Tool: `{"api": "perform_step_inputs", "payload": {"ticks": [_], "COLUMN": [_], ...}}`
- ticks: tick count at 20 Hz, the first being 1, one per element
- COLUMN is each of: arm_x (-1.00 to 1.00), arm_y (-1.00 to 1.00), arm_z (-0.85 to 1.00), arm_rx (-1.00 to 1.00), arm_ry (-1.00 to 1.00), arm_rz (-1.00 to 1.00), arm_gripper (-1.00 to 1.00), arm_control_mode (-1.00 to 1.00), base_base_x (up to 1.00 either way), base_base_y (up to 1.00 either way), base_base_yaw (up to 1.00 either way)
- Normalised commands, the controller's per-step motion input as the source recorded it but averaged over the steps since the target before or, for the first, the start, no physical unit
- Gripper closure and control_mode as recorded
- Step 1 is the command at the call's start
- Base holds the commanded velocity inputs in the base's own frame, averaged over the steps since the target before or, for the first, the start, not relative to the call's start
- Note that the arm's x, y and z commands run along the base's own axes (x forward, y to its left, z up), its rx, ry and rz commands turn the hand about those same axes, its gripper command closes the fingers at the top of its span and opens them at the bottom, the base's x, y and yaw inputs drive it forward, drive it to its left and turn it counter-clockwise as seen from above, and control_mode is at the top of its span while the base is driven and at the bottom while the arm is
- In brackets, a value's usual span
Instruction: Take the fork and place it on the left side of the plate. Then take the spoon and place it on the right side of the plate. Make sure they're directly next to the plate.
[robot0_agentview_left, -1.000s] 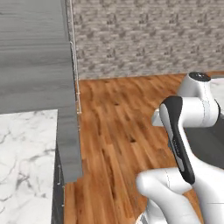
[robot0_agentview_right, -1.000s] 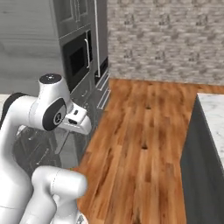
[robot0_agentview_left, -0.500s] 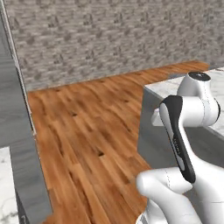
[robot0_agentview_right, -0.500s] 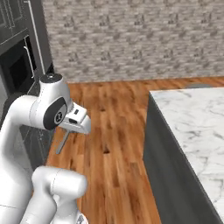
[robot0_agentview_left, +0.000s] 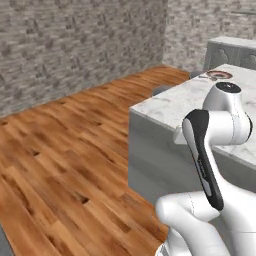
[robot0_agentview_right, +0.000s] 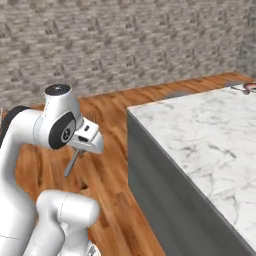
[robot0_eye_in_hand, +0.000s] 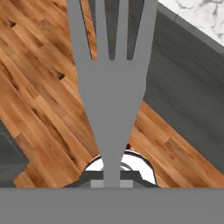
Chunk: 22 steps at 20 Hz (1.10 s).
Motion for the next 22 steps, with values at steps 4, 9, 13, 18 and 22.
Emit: {"api": "perform_step_inputs", "payload": {"ticks": [4,9,13,18,22], "arm_x": [0.0,0.0,0.0,0.0,0.0], "arm_y": [0.0,0.0,0.0,0.0,0.0], "arm_z": [0.0,0.0,0.0,0.0,0.0], "arm_rx": [0.0,0.0,0.0,0.0,0.0], "arm_ry": [0.0,0.0,0.0,0.0,0.0], "arm_rz": [0.0,0.0,0.0,0.0,0.0], "arm_gripper": [1.0,1.0,1.0,1.0,1.0], "arm_control_mode": [1.0,1.0,1.0,1.0,1.0], "base_base_x": [1.0,1.0,1.0,1.0,0.83], "base_base_y": [0.05,0.01,0.23,0.43,0.61], "base_base_yaw": [-0.38,-0.3,-0.37,-0.42,-0.49]}}
